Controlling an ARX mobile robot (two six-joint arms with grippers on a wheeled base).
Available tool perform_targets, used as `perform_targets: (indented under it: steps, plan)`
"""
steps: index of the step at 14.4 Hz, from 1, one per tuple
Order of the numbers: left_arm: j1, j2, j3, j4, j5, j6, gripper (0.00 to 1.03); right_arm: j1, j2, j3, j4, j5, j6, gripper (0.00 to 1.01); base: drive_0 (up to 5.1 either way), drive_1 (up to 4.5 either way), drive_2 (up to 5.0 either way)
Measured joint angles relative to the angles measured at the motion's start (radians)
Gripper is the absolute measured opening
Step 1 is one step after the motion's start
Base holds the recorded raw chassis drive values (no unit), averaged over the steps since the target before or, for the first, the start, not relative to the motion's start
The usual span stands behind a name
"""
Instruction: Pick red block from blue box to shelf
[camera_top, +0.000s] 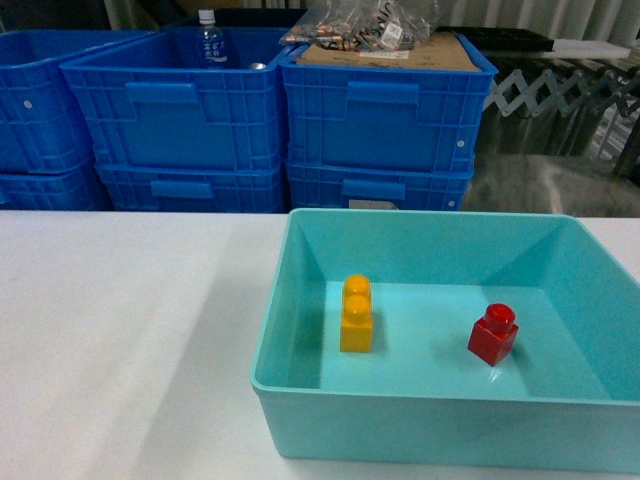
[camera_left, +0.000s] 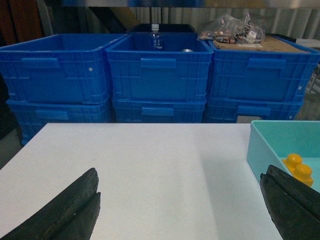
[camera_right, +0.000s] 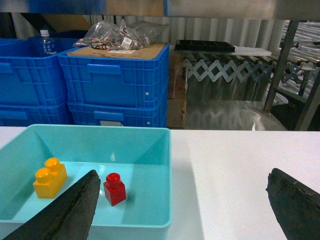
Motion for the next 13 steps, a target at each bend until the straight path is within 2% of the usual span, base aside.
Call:
perform_targets:
  steps: [13]
  plan:
    - [0.0,0.0,0.0,0.0,0.0,0.0,0.98,0.0,0.0,0.0,0.0,0.0,0.0,0.98,0.0,0.0,0.0]
